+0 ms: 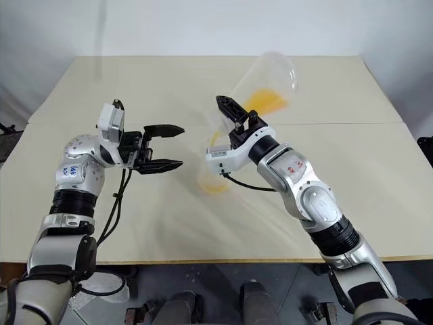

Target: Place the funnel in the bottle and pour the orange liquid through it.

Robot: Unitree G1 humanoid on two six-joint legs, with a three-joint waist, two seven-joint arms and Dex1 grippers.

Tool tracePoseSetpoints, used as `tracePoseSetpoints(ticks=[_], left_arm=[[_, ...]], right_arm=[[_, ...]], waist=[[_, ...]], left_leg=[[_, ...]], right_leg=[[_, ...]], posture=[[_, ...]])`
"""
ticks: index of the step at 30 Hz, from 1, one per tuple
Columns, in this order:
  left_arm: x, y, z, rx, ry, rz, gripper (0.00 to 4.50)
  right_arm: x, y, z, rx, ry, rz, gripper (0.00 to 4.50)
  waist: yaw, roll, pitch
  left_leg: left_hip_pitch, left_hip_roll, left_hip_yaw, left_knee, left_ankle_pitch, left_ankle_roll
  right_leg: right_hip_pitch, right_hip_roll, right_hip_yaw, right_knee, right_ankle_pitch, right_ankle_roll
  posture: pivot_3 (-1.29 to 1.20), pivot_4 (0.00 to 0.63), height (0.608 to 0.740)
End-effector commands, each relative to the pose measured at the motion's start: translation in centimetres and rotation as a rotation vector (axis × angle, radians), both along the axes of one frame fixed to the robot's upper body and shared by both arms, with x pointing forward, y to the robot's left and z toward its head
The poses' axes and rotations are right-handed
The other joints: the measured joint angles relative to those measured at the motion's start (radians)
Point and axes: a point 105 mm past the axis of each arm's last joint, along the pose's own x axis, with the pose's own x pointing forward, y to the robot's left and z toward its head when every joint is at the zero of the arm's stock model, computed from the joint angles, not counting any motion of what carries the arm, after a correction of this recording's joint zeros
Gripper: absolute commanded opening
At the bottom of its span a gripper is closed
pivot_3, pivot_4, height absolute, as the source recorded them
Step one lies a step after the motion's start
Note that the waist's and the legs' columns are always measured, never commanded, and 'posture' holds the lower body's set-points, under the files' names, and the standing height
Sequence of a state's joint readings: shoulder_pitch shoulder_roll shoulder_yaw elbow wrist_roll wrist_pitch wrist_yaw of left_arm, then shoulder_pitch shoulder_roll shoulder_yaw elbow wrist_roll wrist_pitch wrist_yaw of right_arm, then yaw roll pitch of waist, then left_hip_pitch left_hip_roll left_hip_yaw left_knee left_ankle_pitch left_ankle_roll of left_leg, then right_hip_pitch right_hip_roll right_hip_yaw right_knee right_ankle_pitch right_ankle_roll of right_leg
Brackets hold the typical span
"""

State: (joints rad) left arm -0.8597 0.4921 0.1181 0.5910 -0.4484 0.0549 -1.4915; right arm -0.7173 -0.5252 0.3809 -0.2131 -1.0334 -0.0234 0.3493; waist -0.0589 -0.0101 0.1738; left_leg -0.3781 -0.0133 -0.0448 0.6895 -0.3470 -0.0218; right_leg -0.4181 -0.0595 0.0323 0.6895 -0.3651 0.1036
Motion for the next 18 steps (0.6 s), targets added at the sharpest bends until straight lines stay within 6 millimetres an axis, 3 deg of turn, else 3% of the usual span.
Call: tracePoseSetpoints(ticks=[1,18], left_arm=[[-0.6,0.6,1.2,-0.013,-0.049,0.005,4.5],[-1.1,1.9,1.2,0.001,-0.044,0.045,4.5]], right_arm=[[-0.6,-0.5,2.3,0.03,-0.091,0.003,2.46],[-0.7,-0.4,2.4,0.02,-0.106,0.014,2.46]], waist=[[0.0,0.0,0.0],[0.0,0.0,0.0]], left_leg=[[0.0,0.0,0.0,0.0,0.0,0.0],[0.0,0.0,0.0,0.0,0.0,0.0]], right_leg=[[0.0,0.0,0.0,0.0,0.0,0.0],[0.0,0.0,0.0,0.0,0.0,0.0]], posture=[[0.0,0.15,0.74],[0.0,0.15,0.74]])
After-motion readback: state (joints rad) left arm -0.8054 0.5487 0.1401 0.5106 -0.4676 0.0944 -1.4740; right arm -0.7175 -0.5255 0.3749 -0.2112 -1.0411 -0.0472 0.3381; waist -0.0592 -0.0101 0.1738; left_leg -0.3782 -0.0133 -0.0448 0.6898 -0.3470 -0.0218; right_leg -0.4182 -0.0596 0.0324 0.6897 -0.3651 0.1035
